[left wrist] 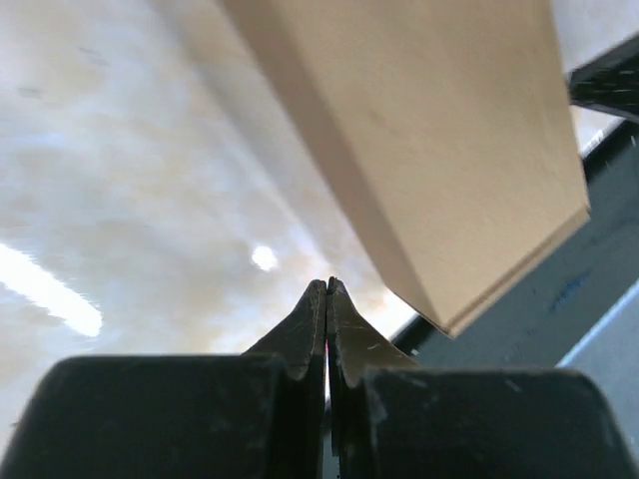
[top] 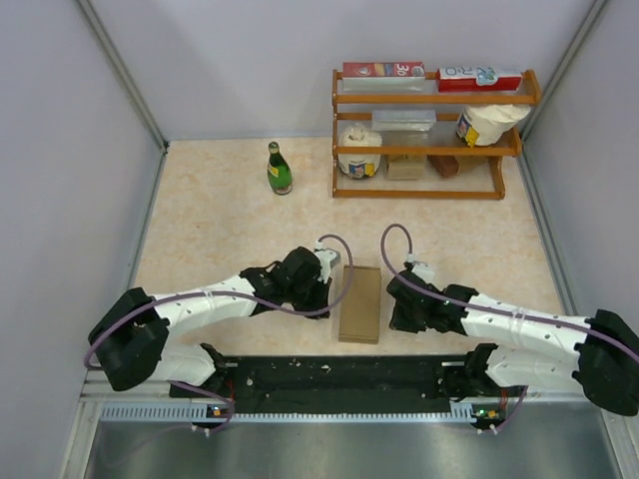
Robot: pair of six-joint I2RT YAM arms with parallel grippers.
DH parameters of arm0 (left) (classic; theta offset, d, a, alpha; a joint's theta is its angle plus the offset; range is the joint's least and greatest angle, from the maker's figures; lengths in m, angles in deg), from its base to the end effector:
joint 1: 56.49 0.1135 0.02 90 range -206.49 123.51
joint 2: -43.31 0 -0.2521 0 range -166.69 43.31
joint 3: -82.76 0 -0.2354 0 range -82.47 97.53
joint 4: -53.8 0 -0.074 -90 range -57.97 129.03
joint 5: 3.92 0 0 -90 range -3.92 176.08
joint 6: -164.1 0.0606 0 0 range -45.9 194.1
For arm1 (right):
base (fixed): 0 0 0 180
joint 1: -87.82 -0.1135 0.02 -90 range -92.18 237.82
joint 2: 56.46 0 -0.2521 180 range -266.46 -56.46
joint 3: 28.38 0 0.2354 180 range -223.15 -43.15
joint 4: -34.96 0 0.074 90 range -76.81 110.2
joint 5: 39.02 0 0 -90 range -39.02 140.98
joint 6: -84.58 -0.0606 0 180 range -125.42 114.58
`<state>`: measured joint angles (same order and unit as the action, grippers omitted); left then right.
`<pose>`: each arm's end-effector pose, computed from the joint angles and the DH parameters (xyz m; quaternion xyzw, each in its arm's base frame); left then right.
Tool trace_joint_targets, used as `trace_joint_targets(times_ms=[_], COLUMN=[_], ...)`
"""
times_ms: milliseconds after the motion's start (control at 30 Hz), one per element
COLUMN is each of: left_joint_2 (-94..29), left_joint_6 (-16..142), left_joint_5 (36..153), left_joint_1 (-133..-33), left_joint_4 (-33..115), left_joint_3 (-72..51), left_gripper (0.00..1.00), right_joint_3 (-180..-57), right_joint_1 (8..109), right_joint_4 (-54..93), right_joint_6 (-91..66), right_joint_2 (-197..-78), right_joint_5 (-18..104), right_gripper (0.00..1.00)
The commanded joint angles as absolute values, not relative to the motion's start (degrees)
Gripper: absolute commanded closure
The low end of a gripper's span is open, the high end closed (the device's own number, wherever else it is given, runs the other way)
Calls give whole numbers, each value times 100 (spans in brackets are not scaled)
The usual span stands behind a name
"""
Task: Fold the paper box
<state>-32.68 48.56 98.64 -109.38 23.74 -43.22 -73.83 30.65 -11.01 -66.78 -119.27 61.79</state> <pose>0.1459 -0.2147 0.1651 0.2568 0.9049 -0.2846 0.1851 0.1122 0.1530 0.1482 0.0571 0.9673 0.1505 0.1961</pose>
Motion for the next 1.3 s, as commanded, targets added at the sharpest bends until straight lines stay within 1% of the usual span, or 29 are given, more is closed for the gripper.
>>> trace_joint_targets(times_ms=[0, 67, 167, 300, 433, 567, 900, 1267], left_joint_2=[-3140, -3201, -3639, -4421, -4765, -4959, -5240, -5381], left_joint_6=[5195, 5274, 5397, 5512, 5512, 5477, 5521, 5468], left_joint_5=[9857, 9891, 10145, 10462, 10498, 10472, 10269, 10700], left_joint_1=[-10169, -9913, -9719, -9710, -9701, -9710, -9701, -9710], left_joint_4=[2400, 2627, 2822, 2927, 3059, 3147, 3077, 3384], left_joint_3=[-4037, -3958, -3651, -3150, -2965, -2877, -2569, -2613], left_gripper=[100, 100, 100, 100, 100, 100, 100, 100], right_joint_3=[-7312, -7356, -7627, -7988, -8156, -8340, -8788, -8877], right_joint_1=[3902, 4315, 4747, 5159, 5529, 5582, 5574, 5574], right_joint_4=[-1303, -1294, -1215, -899, -250, 182, 613, 1175], right_joint_6=[-6019, -5615, -5087, -4489, -4190, -3979, -3767, -3978], right_joint_2=[-11386, -11307, -11534, -12140, -12615, -13133, -14127, -14321], right_joint_5=[6135, 6056, 5994, 5837, 5310, 4922, 4799, 4193], right_gripper=[100, 100, 100, 100, 100, 100, 100, 100])
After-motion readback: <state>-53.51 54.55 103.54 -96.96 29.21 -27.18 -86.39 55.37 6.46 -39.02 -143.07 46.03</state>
